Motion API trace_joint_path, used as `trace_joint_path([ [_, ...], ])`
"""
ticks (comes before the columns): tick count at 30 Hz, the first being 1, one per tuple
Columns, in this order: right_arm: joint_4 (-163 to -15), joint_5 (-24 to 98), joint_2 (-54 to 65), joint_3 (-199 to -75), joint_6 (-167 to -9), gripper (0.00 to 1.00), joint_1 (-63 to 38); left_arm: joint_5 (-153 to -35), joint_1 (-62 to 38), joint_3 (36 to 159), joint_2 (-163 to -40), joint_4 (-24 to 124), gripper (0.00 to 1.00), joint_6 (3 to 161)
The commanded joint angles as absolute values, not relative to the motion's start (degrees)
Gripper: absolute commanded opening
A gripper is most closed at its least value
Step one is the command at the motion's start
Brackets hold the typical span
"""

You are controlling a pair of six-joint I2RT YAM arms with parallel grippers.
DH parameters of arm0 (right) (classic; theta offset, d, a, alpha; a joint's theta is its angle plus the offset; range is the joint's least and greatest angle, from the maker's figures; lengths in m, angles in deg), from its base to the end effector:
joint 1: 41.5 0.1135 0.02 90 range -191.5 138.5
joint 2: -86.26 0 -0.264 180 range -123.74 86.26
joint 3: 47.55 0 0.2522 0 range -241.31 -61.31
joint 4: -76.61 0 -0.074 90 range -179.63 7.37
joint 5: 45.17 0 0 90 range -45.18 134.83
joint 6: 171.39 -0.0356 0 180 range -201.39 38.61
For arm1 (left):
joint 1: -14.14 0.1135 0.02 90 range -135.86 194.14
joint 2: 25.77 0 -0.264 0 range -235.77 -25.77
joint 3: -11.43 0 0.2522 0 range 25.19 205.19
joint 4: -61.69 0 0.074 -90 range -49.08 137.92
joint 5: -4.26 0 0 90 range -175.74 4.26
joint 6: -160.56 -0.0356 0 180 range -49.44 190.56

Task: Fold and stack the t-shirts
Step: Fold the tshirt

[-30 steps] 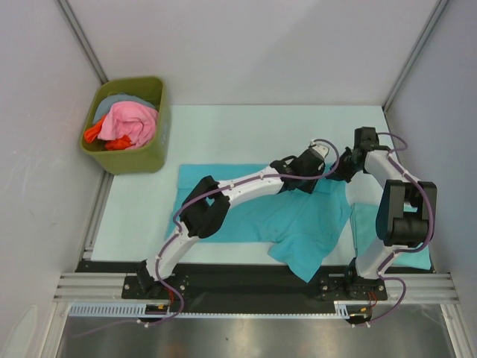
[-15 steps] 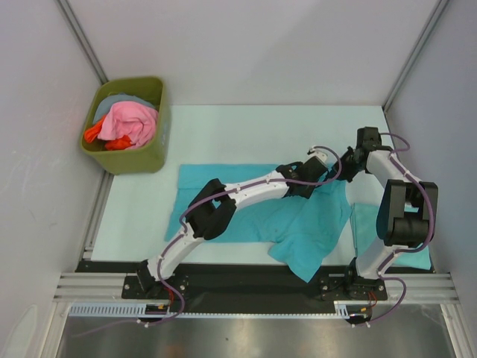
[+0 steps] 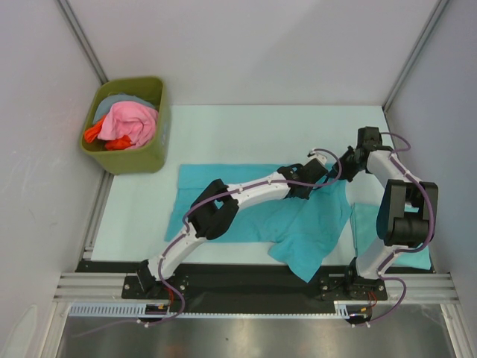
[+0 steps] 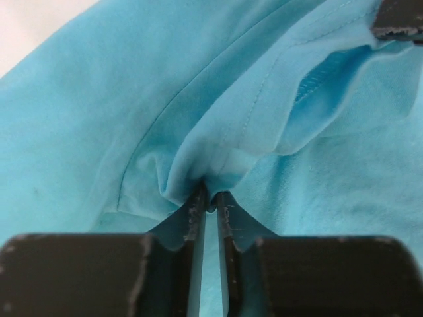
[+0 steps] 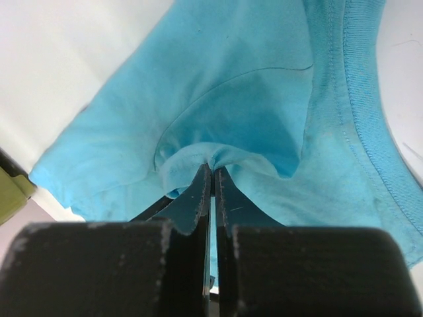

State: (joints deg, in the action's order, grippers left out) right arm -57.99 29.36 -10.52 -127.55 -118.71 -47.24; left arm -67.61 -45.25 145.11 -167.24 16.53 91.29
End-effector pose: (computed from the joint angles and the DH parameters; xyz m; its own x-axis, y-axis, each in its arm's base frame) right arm 0.3424 -0.0249 0.2071 -0.7165 0.6593 -0.2281 0.5117 0.7189 0.4705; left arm 0.2852 -0.4603 0.1577 -0.6358 0.4140 -0.6514 0.5318 0.8466 0.0190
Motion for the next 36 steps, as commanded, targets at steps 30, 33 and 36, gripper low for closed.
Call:
trace_joint_path([
  [30,-52.89,25.31,-2.08,-119.32,-110.39,0.0,-46.52,-70.1,-43.61,131.28,-150.75,8.9,0.0,83.92],
  [33,-53.33,24.7,-1.11,-116.95,-111.54,0.0,-46.34,-70.72,-42.99,130.49,-151.1,8.46,0.0,83.04],
  [36,-53.68,25.4,-0.32,-115.98,-112.15,0.0,-46.16,-71.06,-42.2,128.82,-150.66,9.51,0.0,82.78],
])
